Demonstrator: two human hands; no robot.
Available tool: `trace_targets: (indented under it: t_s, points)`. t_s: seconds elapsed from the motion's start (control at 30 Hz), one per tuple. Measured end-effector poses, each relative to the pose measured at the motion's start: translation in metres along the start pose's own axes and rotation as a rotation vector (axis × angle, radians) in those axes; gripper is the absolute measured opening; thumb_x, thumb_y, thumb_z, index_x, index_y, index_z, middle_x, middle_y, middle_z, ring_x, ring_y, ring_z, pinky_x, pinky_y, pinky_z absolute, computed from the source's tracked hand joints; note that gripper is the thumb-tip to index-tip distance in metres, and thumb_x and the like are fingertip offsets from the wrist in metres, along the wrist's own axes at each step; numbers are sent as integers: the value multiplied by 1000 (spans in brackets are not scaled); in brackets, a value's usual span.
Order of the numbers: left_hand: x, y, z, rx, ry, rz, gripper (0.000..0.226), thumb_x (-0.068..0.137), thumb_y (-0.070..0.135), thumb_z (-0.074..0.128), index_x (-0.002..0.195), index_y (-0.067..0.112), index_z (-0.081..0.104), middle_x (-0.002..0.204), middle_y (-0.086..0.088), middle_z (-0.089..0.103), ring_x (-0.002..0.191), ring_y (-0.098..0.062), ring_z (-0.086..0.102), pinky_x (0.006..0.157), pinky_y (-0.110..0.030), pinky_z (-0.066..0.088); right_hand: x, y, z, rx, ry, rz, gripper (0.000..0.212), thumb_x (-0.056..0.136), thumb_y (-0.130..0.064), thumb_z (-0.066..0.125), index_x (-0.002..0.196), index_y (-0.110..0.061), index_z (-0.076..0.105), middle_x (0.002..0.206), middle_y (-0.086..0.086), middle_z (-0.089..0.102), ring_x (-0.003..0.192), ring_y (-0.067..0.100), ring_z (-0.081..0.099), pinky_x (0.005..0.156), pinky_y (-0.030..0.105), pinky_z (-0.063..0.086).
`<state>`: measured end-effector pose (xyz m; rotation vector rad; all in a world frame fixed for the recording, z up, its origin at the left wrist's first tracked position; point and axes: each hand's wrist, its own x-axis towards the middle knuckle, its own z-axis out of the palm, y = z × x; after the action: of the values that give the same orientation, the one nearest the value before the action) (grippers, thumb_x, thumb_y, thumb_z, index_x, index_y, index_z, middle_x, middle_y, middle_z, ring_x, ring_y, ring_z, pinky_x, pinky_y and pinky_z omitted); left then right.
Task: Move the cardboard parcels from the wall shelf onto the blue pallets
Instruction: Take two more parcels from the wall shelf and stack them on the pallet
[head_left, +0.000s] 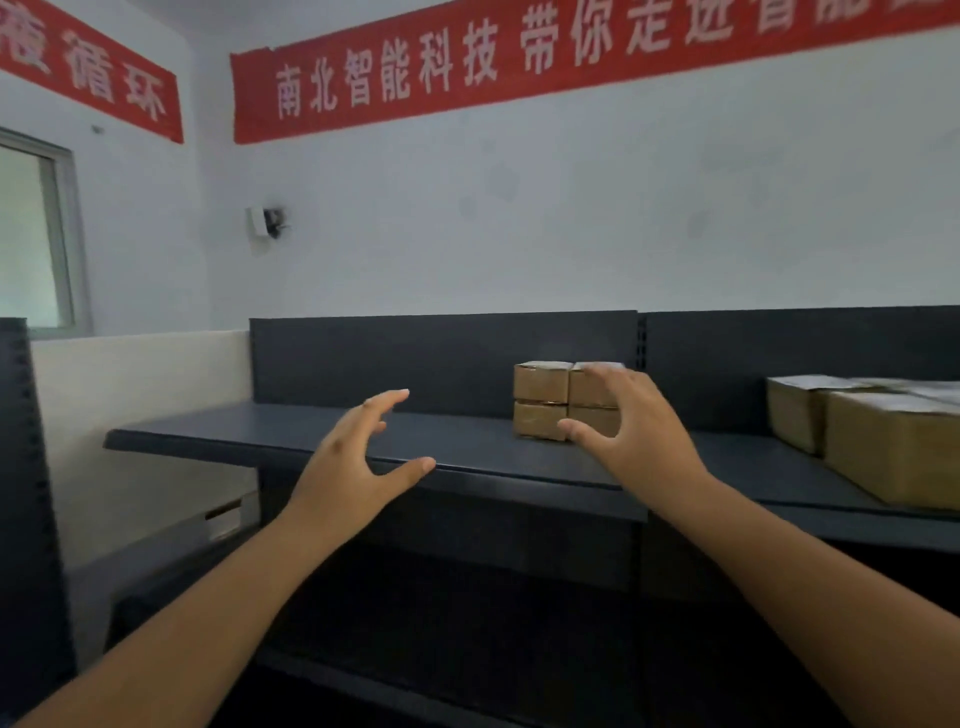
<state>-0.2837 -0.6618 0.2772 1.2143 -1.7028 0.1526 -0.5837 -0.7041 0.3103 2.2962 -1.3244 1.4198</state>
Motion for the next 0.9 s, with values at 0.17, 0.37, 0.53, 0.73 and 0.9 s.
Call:
trace_targets:
  t_s: [0.17, 0.37, 0.53, 0.73, 0.9]
  points:
    - [52, 18, 54, -6, -45, 26, 86, 76, 49, 76, 146, 47, 25, 143, 12, 41, 121, -5, 49, 94, -29, 42, 31, 60, -17, -31, -45, 69, 67, 83, -47, 67, 141, -33, 36, 141, 4, 43, 125, 17, 44, 94, 24, 35]
    - [113, 16, 105, -6, -152, -21, 92, 75, 50, 77, 146, 49, 19, 153, 0, 32, 125, -16, 49, 93, -31, 41, 65, 100, 4, -60, -155, 166, 72, 83, -47, 67, 143, -38, 28, 143, 8, 41, 115, 22, 51, 84, 27, 39]
    - [152, -2, 138, 12, -290, -107, 100, 72, 51, 79, 148, 49, 13, 157, -7, 27, 133, -27, 44, 104, -44, 42, 92, 113, 19, -29, -222, 277, 75, 86, -43, 67, 146, -35, 25, 141, 7, 49, 120, 26, 51, 89, 32, 42]
    - [193, -25, 165, -72, -427, -225, 105, 75, 42, 81, 152, 41, 10, 152, -14, 38, 137, -30, 41, 102, -39, 41, 111, 125, 37, -20, -268, 357, 69, 85, -40, 69, 143, -35, 31, 141, 4, 51, 126, 24, 49, 93, 31, 42]
    - [202, -28, 181, -158, -435, -147, 69, 79, 36, 78, 136, 40, 39, 126, 5, 56, 123, -19, 52, 93, -33, 48, 112, 129, 51, -34, -223, 358, 54, 87, -36, 68, 133, -30, 43, 123, 2, 58, 106, 17, 54, 80, 25, 40]
